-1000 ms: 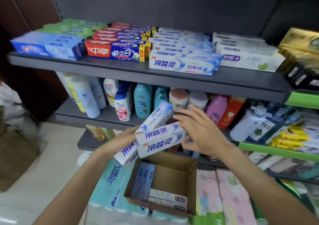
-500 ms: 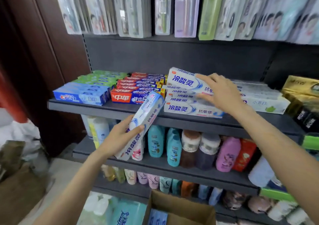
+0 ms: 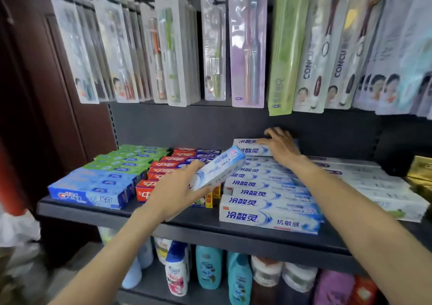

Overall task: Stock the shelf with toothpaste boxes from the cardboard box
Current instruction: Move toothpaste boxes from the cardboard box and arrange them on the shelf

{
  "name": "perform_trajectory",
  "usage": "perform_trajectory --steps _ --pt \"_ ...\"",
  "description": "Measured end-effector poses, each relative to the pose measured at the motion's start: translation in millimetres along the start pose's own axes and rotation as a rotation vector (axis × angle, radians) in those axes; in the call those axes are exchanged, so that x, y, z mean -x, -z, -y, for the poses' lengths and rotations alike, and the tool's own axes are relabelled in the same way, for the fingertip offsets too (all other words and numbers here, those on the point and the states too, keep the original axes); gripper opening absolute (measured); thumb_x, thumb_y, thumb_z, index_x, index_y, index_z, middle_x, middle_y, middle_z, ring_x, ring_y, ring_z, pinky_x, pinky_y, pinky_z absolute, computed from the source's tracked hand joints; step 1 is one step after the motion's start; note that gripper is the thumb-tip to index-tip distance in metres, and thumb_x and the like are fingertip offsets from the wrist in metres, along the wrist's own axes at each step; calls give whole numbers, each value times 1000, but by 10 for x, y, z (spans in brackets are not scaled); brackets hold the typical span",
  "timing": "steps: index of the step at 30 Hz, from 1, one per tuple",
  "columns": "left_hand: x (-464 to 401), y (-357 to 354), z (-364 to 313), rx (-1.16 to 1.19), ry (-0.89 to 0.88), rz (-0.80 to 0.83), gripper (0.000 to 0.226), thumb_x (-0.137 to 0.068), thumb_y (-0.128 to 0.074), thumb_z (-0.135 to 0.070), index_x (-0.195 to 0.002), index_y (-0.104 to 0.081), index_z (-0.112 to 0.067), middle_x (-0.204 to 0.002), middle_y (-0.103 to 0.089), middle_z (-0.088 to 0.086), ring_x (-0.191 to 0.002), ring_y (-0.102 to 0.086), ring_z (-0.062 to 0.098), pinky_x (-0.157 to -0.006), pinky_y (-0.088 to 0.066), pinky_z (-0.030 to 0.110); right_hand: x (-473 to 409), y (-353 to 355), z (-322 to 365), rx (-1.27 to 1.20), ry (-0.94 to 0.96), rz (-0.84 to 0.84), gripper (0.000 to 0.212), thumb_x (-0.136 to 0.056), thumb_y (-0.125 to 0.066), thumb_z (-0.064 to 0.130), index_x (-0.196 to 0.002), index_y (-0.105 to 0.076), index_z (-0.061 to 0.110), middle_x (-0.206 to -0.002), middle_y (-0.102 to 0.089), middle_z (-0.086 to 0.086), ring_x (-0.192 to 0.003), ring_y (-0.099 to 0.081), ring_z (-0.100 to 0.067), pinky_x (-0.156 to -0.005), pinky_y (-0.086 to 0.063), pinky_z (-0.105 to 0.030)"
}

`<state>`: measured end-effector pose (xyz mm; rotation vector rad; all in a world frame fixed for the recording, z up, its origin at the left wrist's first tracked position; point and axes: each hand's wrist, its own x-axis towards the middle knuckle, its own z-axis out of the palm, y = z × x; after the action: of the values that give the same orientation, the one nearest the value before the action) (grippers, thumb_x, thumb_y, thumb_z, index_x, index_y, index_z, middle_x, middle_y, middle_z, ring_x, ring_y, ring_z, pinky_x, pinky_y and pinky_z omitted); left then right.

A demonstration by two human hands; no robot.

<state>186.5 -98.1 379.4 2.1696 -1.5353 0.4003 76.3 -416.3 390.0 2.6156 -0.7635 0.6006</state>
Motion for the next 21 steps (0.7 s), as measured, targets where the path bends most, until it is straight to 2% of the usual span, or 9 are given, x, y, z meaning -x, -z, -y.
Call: perform_trajectory --steps 2,4,6,8,10,12,15,18,21 --pt "-154 -5 -29 -51 -40 -3 49 -86 -54 -54 -128 -44 -31 -117 -62 -6 -88 -61 19 -60 -40 31 -43 -74 -51 10 -29 69 40 -97 -44 16 -133 -52 32 -139 -37 -3 -128 -28 -27 -108 -20 -40" --pt "-324 8 -88 -126 -82 2 54 -87 -52 -54 -135 -40 -31 -126 -58 -5 -96 -61 21 -67 -46 32 -6 -24 -77 -85 -43 80 37 -99 -40 24 -134 -51 31 -132 -44 -3 -121 -36 -25 -101 -28 -38" --pt "-525 25 -161 -237 -121 33 60 -89 -48 -56 -142 -31 -34 -126 -55 -3 -100 -61 24 -75 -50 37 124 141 -104 -396 -102 -25 37 -100 -37 21 -133 -52 25 -126 -53 -5 -114 -48 -25 -93 -39 -35" --pt "-780 11 -240 -355 -147 76 63 -90 -45 -57 -146 -23 -36 -125 -53 0 -105 -59 26 -79 -49 39 326 348 -133 -743 -161 -171 34 -99 -39 15 -127 -57 21 -117 -61 -4 -95 -59 -14 -83 -44 -31" --pt "-1060 -67 -350 -424 -190 149 63 -91 -45 -55 -147 -22 -36 -131 -48 5 -117 -50 27 -84 -47 40 543 522 -148 -860 -85 -185 31 -99 -42 16 -125 -58 22 -117 -61 0 -87 -57 -3 -82 -45 -28" --pt "-1350 -218 -489 -428 -251 238 62 -91 -47 -52 -146 -23 -35 -136 -44 8 -125 -42 27 -90 -45 42 685 563 -195 -731 56 -93 32 -97 -47 21 -128 -56 24 -123 -57 1 -106 -55 -11 -91 -45 -32" --pt "-1718 -504 -699 -396 -302 288 59 -92 -49 -47 -145 -27 -36 -139 -42 7 -128 -39 28 -95 -41 42 739 431 -336 -368 109 6 38 -96 -47 19 -133 -51 25 -134 -49 2 -122 -45 -19 -98 -41 -36" --pt "-1891 -864 -796 -340 -269 212 49 -95 -49 -32 -142 -36 -29 -136 -46 7 -125 -43 29 -96 -39 38 719 256 -441 -71 98 145 45 -99 -37 18 -144 -35 18 -152 -32 1 -142 -23 -18 -113 -22 -35" --pt "-1822 -1085 -828 -246 -197 120 41 -95 -46 -24 -135 -47 -29 -135 -51 4 -121 -49 27 -97 -40 37 712 180 -474 -54 11 313 49 -103 -28 26 -150 -19 14 -158 -14 2 -146 -6 -13 -117 -7 -34"
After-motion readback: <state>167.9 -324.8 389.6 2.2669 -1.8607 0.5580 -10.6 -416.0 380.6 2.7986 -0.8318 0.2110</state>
